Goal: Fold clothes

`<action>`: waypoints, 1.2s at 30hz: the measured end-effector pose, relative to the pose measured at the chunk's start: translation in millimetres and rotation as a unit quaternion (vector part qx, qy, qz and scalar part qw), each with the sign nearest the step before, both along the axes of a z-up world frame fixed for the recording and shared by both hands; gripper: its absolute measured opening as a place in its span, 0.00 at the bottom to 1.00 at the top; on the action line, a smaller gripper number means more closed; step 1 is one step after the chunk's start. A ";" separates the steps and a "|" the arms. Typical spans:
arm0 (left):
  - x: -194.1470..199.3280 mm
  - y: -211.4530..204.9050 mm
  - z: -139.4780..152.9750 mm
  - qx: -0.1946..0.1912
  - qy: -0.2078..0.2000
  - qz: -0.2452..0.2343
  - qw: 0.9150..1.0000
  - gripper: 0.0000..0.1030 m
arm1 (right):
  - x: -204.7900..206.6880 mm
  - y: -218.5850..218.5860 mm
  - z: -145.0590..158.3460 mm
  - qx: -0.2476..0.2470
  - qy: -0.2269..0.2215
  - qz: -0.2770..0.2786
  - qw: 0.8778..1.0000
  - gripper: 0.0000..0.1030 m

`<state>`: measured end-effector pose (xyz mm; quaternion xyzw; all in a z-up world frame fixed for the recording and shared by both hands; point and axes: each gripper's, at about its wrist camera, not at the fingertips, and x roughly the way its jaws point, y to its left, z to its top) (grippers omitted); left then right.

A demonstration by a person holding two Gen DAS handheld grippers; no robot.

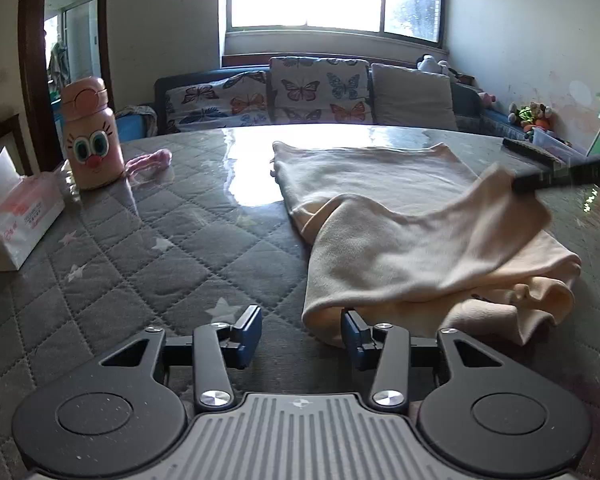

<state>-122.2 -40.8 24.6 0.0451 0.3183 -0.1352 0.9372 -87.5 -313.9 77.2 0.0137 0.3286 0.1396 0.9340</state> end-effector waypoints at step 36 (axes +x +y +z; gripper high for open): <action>61.8 -34.9 25.3 0.012 0.000 -0.043 0.999 0.35 | 7.7 -30.7 -35.0 -0.021 0.034 -0.029 0.999 0.28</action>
